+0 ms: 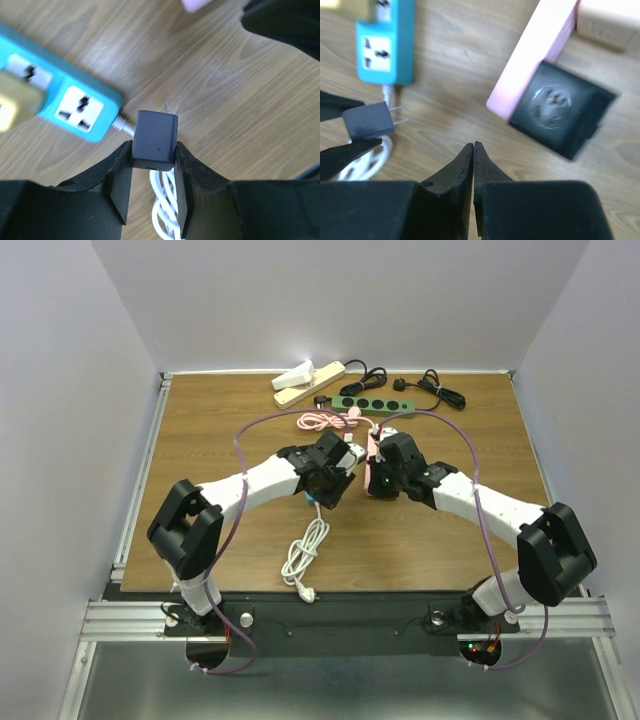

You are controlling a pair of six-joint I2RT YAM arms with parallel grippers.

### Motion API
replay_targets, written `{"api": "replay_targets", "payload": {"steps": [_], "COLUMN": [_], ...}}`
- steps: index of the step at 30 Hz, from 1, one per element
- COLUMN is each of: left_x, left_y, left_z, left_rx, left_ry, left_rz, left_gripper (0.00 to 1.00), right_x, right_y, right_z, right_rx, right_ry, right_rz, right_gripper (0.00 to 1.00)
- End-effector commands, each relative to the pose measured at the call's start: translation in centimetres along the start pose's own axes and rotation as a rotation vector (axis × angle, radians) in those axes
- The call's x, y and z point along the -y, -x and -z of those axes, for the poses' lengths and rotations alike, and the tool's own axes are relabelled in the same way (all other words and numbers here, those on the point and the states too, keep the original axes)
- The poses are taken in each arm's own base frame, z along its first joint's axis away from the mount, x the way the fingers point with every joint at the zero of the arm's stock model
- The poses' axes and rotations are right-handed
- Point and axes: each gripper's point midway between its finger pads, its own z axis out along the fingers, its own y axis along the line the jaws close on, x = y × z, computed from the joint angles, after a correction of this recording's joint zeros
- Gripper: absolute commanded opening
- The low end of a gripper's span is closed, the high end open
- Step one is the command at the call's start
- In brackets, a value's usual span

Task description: Insert the plug

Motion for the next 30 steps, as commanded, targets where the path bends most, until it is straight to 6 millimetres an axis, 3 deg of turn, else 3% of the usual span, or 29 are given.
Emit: {"api": "replay_targets", "payload": {"steps": [1, 8, 12, 26, 27, 30], "left_x": [0.6, 0.8, 1.4, 3.8, 3.9, 4.7], "left_y": [0.8, -0.2, -0.1, -1.2, -1.2, -1.3], "left_z": [-0.7, -2.0, -2.3, -3.5, -3.5, -3.7], "left_rx": [-0.009, -0.087, -0.109, -0.143, -0.137, -0.122], "left_ry": [0.036, 0.065, 0.049, -0.059, -0.066, -0.103], "left_rz": [-0.118, -0.192, -0.208, -0.211, -0.208, -0.191], "left_gripper": [0.00, 0.00, 0.07, 0.47, 0.59, 0.70], "right_x": [0.6, 2.3, 3.2, 4.4, 4.2, 4.3], "right_y": [-0.6, -0.5, -1.0, -2.3, -2.3, -2.3], "right_z": [0.7, 1.7, 1.9, 2.9, 3.1, 3.5], "right_rx": [0.017, 0.023, 0.018, 0.010, 0.014, 0.012], "right_ry": [-0.022, -0.108, -0.143, -0.167, -0.161, -0.159], "right_rz": [-0.006, -0.036, -0.067, -0.080, -0.076, -0.062], "right_gripper": [0.11, 0.15, 0.18, 0.29, 0.30, 0.35]}}
